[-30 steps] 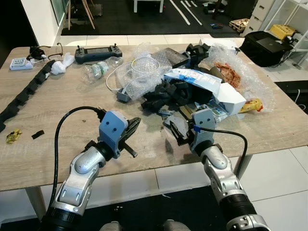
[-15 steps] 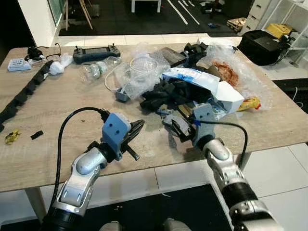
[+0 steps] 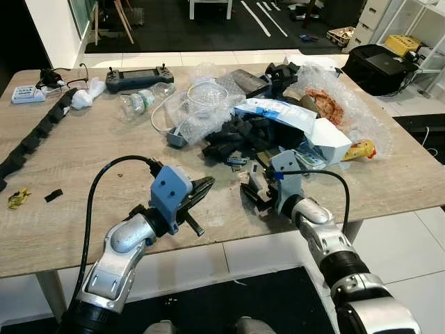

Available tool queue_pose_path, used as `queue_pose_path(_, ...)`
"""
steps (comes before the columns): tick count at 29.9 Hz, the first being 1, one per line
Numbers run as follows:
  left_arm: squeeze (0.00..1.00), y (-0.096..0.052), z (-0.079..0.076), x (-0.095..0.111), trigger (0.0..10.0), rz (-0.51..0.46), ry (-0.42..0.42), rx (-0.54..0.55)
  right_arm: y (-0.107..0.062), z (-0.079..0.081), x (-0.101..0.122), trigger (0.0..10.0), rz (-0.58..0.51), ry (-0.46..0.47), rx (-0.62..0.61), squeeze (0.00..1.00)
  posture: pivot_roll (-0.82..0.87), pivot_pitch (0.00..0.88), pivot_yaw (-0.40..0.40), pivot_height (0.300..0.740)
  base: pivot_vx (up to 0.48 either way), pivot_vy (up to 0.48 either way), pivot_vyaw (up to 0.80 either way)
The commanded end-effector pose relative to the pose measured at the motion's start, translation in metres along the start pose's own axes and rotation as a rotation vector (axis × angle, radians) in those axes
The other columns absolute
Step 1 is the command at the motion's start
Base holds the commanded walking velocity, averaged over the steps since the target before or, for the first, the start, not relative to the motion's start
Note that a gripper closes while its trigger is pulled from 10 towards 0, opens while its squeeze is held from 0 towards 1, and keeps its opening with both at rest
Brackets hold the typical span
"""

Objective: Picking trash to rubbish bin

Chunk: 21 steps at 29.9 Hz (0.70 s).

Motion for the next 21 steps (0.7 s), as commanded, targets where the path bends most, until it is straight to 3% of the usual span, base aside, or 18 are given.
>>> queue_pose_path(1, 0.0, -0.003, 0.0, 0.001, 10.0, 0.005, 0.007, -0.013, -0.003, -0.002, -0.012, 10.0, 0.058, -0.003, 0.002, 0.0, 0.04, 0.022, -0.037, 0.74, 0.0, 0.0, 0.0)
queue_pose_path(9, 0.0, -0.002, -0.001, 0.0, 10.0, 0.01, 0.01, -0.011, -0.002, -0.002, -0.01, 10.0, 0.046, 0.004, 0.021, 0.0, 0.04, 0.03, -0.036, 0.74, 0.0, 0.0, 0.0)
queue_pose_path(10, 0.0, -0.002, -0.001, 0.0, 10.0, 0.011, 0.01, -0.011, -0.002, -0.002, -0.01, 4.0, 0.043, 0.006, 0.023, 0.0, 0.04, 0.03, -0.036, 0.74, 0.0, 0.0, 0.0)
queue_pose_path(11, 0.0, -0.002, -0.001, 0.0, 10.0, 0.011, 0.01, -0.011, -0.002, -0.001, -0.01, 4.0, 0.041, 0.007, 0.024, 0.0, 0.04, 0.03, -0.036, 0.74, 0.0, 0.0, 0.0)
queue_pose_path(12, 0.0, -0.002, -0.001, 0.0, 10.0, 0.012, 0.01, -0.012, -0.002, 0.0, -0.009, 0.0, 0.034, 0.009, 0.033, 0.0, 0.04, 0.034, -0.034, 0.74, 0.0, 0.0, 0.0)
queue_pose_path(15, 0.0, -0.002, -0.001, 0.0, 10.0, 0.013, 0.01, -0.013, -0.002, 0.001, -0.009, 0.0, 0.026, 0.011, 0.039, 0.0, 0.04, 0.035, -0.034, 0.74, 0.0, 0.0, 0.0)
queue_pose_path(21, 0.0, -0.002, -0.001, -0.001, 10.0, 0.022, 0.008, -0.008, 0.001, 0.012, 0.007, 0.0, -0.09, 0.036, 0.064, 0.0, 0.04, 0.05, -0.031, 0.74, 0.0, 0.0, 0.0)
Point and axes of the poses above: a point about 5 cm out from each wrist's last joint towards the gripper, its own y axis pointing out of the wrist towards the gripper, its own x axis along the axis of the wrist's last joint, z = x × y, the point moved 1 cm from there along y, pointing out of the wrist towards the gripper, and after that the axes turned 7 degrees about y, right-handed, at the moved point
